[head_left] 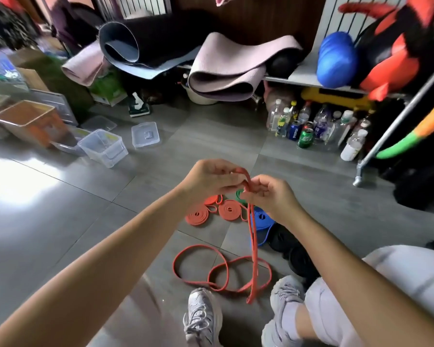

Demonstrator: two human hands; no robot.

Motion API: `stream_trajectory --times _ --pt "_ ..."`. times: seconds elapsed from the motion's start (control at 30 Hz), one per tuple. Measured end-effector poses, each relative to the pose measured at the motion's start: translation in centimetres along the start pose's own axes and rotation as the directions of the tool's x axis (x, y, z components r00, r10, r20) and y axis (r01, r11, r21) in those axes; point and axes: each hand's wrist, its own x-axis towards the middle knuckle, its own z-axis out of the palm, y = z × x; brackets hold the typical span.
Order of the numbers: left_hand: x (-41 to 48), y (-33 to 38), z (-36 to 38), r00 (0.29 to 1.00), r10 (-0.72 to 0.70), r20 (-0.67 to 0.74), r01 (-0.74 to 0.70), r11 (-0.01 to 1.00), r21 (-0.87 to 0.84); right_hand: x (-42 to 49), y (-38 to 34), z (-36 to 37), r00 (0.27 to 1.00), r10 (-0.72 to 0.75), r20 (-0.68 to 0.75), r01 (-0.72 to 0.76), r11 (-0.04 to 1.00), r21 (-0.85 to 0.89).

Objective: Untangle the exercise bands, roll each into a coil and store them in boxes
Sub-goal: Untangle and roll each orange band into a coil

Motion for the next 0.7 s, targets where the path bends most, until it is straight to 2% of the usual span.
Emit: stream_trajectory --times 0.07,0.1,0.13,0.17,0.2,0.23,0.27,0.3,0.33,0.37,0.47,0.5,0.63,0.7 --pt "-1.1 1.0 0.0 0.999 0.037 -0.011 -0.039 0.988 -0.152 -0.7 -2.3 -1.2 0.997 -0.076 -0.003 0.076 0.996 0.045" --pt "-1.6 1.3 0.2 0.997 0.06 -0.037 -0.065 0.988 -0.139 -1.2 -3.4 -1.8 0.994 -0.106 -0.01 0.106 0.993 0.053" --pt "-2.2 1.4 0.3 0.992 0.101 -0.071 -0.103 0.994 -0.039 -1.6 -4.2 -2.3 0.992 -0.125 -0.015 0.125 0.992 0.034" --pt "-2.7 1.5 0.5 0.98 0.175 -0.094 -0.159 0.975 0.153 -2.1 -4.8 -2.8 0.99 -0.138 -0.009 0.137 0.99 -0.01" --pt "-3.3 1.5 0.7 0.957 0.28 -0.077 -0.228 0.888 0.399 -2.6 -5.3 -3.2 0.99 -0.144 0.013 0.144 0.985 -0.095" --pt "-3.9 1.5 1.0 0.923 0.383 -0.02 -0.288 0.724 0.626 -3.0 -5.6 -3.4 0.989 -0.138 0.044 0.145 0.966 -0.216" --pt "-4.5 1.5 1.3 0.883 0.466 0.057 -0.337 0.542 0.77 -3.4 -5.8 -3.5 0.99 -0.126 0.069 0.142 0.929 -0.342" --pt "-5.1 1.6 1.7 0.849 0.513 0.128 -0.374 0.413 0.83 -3.8 -6.0 -3.6 0.989 -0.117 0.087 0.143 0.887 -0.439" --pt "-5.6 1.7 2.1 0.841 0.512 0.175 -0.392 0.353 0.85 -4.2 -6.1 -3.6 0.988 -0.115 0.104 0.152 0.849 -0.506" --pt "-6.1 2.1 2.6 0.853 0.482 0.201 -0.391 0.334 0.858 -4.6 -6.3 -3.5 0.985 -0.121 0.123 0.169 0.818 -0.55" --pt "-6.8 2.7 3.8 0.935 0.308 0.174 -0.272 0.31 0.911 -5.7 -6.8 -3.3 0.972 -0.164 0.171 0.234 0.764 -0.601" --pt "-6.9 2.7 4.1 0.951 0.275 0.139 -0.231 0.336 0.913 -6.0 -6.9 -3.3 0.97 -0.176 0.167 0.241 0.776 -0.583" --pt "-7.7 1.9 4.9 0.969 0.232 0.081 -0.201 0.554 0.808 -7.3 -7.4 -3.9 0.978 -0.153 0.143 0.203 0.859 -0.471" --pt "-8.0 1.6 5.2 0.973 0.228 0.036 -0.187 0.687 0.702 -8.1 -7.2 -4.4 0.983 -0.129 0.128 0.171 0.898 -0.406"
